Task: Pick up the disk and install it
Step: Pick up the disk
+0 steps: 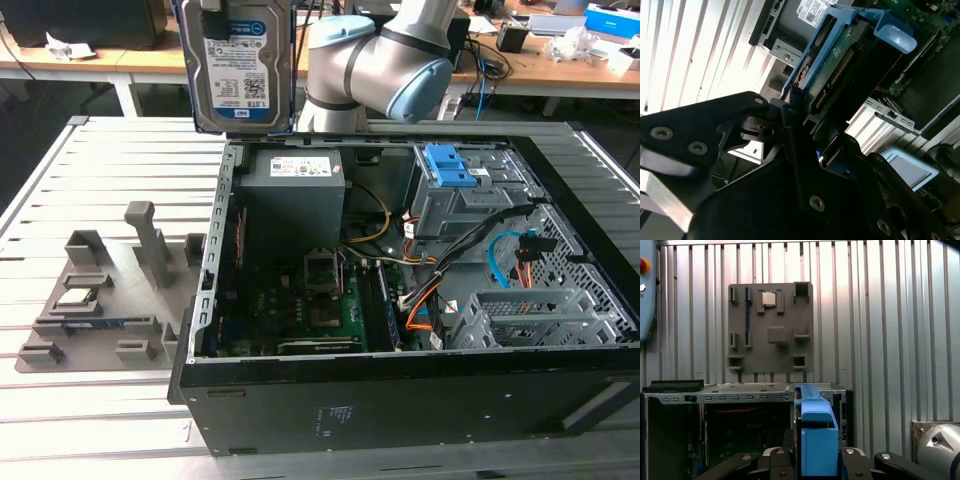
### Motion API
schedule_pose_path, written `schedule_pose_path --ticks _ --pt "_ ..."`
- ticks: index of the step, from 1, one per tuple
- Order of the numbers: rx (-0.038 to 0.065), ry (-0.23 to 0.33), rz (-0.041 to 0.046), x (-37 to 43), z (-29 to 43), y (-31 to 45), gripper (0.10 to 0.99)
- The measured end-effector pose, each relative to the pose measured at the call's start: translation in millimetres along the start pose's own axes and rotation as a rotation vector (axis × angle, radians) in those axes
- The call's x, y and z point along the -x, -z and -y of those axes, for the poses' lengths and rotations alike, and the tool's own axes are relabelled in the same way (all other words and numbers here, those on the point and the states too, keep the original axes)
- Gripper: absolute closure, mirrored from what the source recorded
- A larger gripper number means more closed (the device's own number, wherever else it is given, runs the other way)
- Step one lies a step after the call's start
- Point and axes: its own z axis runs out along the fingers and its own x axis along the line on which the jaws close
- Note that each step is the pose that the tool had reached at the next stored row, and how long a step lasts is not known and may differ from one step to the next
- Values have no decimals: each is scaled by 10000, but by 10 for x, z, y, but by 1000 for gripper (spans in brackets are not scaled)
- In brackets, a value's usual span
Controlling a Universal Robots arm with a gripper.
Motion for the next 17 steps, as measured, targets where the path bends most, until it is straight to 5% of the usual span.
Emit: schedule_pose_path --ticks 3,8,10,17 --pt "0 2 -4 7 190 7 722" --pt "0 2 -6 12 365 14 722" --pt "0 1 -6 18 525 21 722" --pt "0 0 -5 31 821 32 722"
